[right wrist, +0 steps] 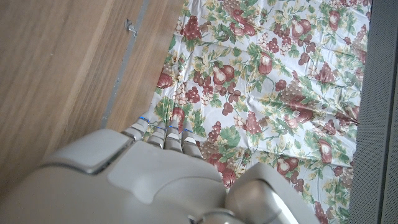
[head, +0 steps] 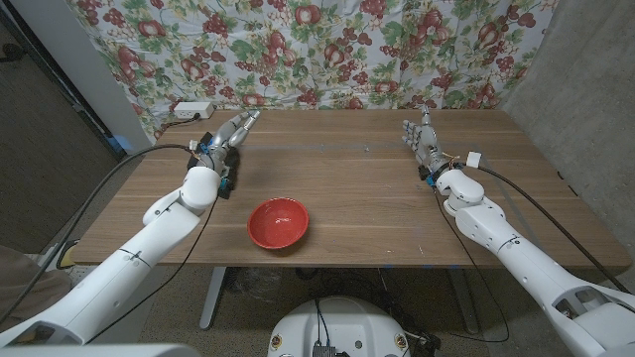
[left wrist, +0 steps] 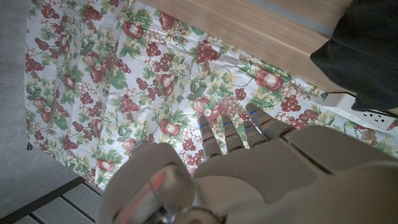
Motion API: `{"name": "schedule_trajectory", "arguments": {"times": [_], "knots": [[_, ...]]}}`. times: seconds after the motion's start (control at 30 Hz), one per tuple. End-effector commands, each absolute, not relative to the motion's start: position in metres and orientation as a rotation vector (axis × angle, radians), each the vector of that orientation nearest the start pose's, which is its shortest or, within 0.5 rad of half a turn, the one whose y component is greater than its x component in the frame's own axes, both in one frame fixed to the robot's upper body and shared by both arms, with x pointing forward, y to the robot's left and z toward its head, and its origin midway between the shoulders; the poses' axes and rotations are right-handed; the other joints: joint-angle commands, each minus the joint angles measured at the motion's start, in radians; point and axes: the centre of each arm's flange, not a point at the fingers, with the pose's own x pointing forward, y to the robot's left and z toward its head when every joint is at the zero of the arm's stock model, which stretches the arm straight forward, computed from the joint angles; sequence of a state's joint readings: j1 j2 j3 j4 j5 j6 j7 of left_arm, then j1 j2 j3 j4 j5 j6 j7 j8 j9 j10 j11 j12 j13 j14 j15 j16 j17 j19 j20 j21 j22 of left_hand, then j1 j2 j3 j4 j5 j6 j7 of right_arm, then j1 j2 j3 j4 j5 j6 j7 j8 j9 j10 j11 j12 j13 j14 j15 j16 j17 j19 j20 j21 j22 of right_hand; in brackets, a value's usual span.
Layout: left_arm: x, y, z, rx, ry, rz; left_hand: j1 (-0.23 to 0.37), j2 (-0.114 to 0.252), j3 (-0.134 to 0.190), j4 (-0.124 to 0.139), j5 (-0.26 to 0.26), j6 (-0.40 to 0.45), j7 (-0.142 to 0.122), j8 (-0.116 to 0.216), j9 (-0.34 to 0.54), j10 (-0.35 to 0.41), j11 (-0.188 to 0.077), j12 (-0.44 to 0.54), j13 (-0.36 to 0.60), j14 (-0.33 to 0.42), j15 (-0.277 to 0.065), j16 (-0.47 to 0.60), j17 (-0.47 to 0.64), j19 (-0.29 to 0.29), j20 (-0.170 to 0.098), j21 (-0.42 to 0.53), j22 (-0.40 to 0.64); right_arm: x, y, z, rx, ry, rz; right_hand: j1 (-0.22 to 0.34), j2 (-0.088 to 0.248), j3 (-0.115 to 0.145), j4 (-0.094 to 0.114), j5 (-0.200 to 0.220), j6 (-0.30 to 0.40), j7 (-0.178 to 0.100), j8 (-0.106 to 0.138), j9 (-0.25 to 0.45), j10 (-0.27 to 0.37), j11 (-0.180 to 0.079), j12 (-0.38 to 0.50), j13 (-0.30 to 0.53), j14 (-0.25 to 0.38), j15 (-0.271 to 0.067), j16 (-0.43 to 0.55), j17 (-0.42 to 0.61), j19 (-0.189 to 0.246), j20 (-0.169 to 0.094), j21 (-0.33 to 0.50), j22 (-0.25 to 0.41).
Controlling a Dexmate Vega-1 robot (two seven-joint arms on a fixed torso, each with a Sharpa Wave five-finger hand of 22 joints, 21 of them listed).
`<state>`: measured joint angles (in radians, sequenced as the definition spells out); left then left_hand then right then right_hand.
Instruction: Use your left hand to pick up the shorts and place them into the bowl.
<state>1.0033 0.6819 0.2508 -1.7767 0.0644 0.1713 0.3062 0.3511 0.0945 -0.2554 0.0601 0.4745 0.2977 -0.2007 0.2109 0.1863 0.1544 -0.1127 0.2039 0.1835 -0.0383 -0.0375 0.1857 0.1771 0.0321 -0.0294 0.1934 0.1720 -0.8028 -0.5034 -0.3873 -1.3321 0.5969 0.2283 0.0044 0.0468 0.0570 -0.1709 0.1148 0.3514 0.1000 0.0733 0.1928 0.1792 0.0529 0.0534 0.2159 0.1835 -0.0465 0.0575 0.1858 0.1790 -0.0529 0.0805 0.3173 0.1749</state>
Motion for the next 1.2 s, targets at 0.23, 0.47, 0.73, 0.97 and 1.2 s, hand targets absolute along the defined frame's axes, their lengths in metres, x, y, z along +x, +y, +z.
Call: {"name": "schedule_trajectory", "arguments": {"times": [0.23,0.47,0.73,0.97,1.2], "knots": [[0.572,0.311,0.016,0.765,-0.567,0.311,0.021,-0.004,-0.001,-0.017,0.011,0.004,0.001,0.003,0.003,0.01,-0.003,0.006,0.005,-0.004,-0.072,0.002,0.001,-0.003,-0.02,0.002,0.002,0.65,-0.276,-0.008,0.0,-0.61,0.226,-0.004,0.009,-0.005,-0.003,0.006,0.0,0.006,0.0,0.006,0.001,0.01,0.001,0.003,-0.003,-0.005,0.001,0.004,0.008,-0.011,-0.012,0.001],[0.57,0.311,0.017,0.807,-0.558,0.334,0.034,-0.008,0.001,-0.026,0.012,0.002,-0.001,0.001,0.003,0.006,-0.006,0.004,0.005,-0.006,-0.071,0.001,0.001,-0.003,-0.017,0.001,0.002,0.648,-0.278,-0.012,0.012,-0.613,0.229,-0.003,0.009,-0.005,-0.004,0.006,0.001,0.006,0.0,0.006,0.002,0.01,0.002,0.003,-0.004,-0.008,0.001,0.004,0.007,-0.012,-0.015,0.001],[0.574,0.311,0.02,0.847,-0.559,0.334,0.045,-0.011,0.003,-0.032,0.012,0.002,-0.005,0.0,0.003,0.006,-0.007,0.003,0.005,-0.005,-0.07,0.002,0.001,0.001,-0.016,0.002,0.001,0.648,-0.277,-0.014,0.016,-0.611,0.234,-0.003,0.01,-0.005,-0.004,0.006,0.001,0.006,0.0,0.006,0.003,0.011,0.001,0.003,-0.003,-0.008,0.001,0.004,0.007,-0.014,-0.019,0.001],[0.574,0.318,0.022,0.876,-0.556,0.334,0.054,-0.013,0.004,-0.038,0.013,0.004,-0.004,0.001,0.003,0.008,-0.008,0.003,0.005,-0.006,-0.071,0.001,0.001,0.002,-0.015,0.001,0.001,0.645,-0.28,-0.016,0.018,-0.61,0.226,-0.002,0.01,-0.005,-0.005,0.006,0.002,0.007,0.0,0.006,0.003,0.011,0.001,0.003,-0.004,-0.008,0.001,0.004,0.007,-0.015,-0.022,0.001],[0.572,0.32,0.027,0.933,-0.567,0.318,0.062,-0.015,0.005,-0.043,0.014,0.008,-0.005,0.001,0.003,0.008,-0.008,0.003,0.005,-0.006,-0.072,0.001,0.001,0.004,-0.015,0.001,0.001,0.644,-0.28,-0.016,0.015,-0.612,0.23,-0.002,0.01,-0.005,-0.005,0.006,0.003,0.007,0.0,0.006,0.002,0.011,0.001,0.003,-0.003,-0.008,0.001,0.004,0.008,-0.015,-0.024,0.001]]}}
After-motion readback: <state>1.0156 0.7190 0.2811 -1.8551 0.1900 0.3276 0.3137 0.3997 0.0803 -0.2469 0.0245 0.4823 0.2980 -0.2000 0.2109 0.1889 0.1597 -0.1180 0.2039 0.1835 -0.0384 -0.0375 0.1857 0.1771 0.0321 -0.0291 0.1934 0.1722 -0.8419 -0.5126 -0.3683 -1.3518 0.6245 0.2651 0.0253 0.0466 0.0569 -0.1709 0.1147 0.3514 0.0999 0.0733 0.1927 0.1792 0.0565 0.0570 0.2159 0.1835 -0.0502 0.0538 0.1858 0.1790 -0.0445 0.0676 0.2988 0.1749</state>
